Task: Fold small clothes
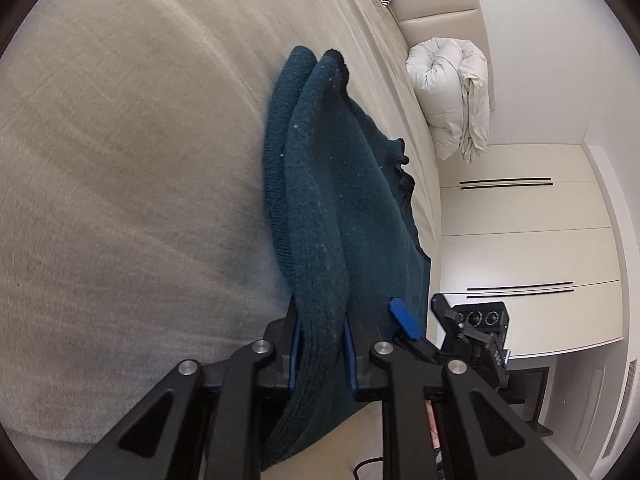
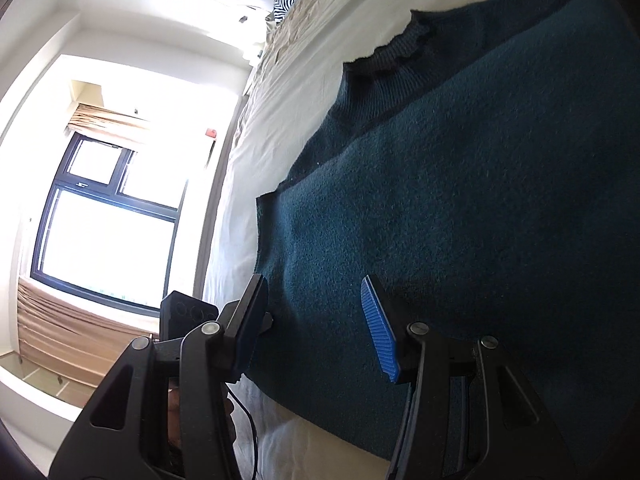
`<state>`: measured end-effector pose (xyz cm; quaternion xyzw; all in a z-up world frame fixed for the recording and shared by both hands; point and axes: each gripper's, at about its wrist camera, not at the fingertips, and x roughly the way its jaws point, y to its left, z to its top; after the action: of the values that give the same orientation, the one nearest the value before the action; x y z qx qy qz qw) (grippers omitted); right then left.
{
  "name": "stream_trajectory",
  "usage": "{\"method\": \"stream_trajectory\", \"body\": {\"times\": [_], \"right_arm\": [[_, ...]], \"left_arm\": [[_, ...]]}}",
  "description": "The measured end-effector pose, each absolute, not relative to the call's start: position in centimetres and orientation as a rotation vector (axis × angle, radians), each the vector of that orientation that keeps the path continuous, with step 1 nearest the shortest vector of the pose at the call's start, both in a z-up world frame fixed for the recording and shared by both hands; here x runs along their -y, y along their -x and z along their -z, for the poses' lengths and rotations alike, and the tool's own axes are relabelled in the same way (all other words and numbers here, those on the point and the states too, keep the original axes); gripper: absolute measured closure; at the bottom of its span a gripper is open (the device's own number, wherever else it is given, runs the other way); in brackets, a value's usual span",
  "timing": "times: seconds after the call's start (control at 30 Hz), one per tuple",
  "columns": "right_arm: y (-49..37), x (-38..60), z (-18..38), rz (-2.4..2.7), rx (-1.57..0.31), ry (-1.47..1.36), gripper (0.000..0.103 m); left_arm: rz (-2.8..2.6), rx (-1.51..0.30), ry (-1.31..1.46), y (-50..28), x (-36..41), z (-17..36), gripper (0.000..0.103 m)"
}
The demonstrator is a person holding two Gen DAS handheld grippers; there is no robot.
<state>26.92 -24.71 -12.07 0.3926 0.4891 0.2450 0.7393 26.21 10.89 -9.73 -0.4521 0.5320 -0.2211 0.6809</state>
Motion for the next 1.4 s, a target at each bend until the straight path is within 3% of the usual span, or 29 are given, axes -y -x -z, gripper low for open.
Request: {"method": "stream_trajectory", "body": {"times": [0.23,0.33,0.5,0.7,0.73,0.8,0.83,0.9,1.1,1.27,1.33,1.4], "right_arm": [[-26.5,27.4,12.8,-0.556,-1.035,-0.96,0.056],[-26.1,29.7,12.5,-0.556,-0.993,-1.01,0.046],[-25.2,34.7,11.6,-0.57,-0.904,-1.118,0.043],[-24.8,41.3,11.7,-0.534,-0.826,-1.221,0.041],[-24.8,42.2,12.0,-0.52,-0.822,-1.237,0.041],[-24.7,43.6,12.6,-0.508,-0.817,-1.265,0.041],[-24.6,44.2,13.0,-0.501,-0.818,-1.277,0.041],[-24.6,44.8,13.6,-0.497,-0.828,-1.284,0.04],[-25.5,45.2,13.6,-0.492,-0.873,-1.225,0.039],[-26.6,42.9,11.9,-0.433,-0.998,-0.986,0.04],[-26.9,41.6,11.3,-0.397,-1.043,-0.868,0.046],[-27.3,40.7,10.8,-0.348,-1.078,-0.76,0.061]], "left_arm": [[0.548,-1.143,0.937,-26.5,-8.5,5.4,0.086],[0.586,-1.123,0.858,-26.9,-5.7,2.6,0.086],[0.66,-1.11,0.719,-27.8,1.5,-0.5,0.086],[0.751,-1.125,0.567,-28.7,12.2,0.0,0.086],[0.767,-1.127,0.536,-28.8,13.9,0.4,0.084],[0.815,-1.158,0.506,-28.6,16.5,1.4,0.062],[0.831,-1.163,0.504,-28.3,17.1,1.7,0.057],[0.863,-1.139,0.52,-27.4,16.9,1.6,0.047],[0.808,-1.034,0.544,-25.8,11.3,0.5,0.045],[0.742,-1.03,0.593,-25.1,7.8,1.7,0.043],[0.731,-1.045,0.601,-25.0,7.2,2.6,0.043],[0.732,-1.06,0.603,-24.9,7.1,3.3,0.043]]}}
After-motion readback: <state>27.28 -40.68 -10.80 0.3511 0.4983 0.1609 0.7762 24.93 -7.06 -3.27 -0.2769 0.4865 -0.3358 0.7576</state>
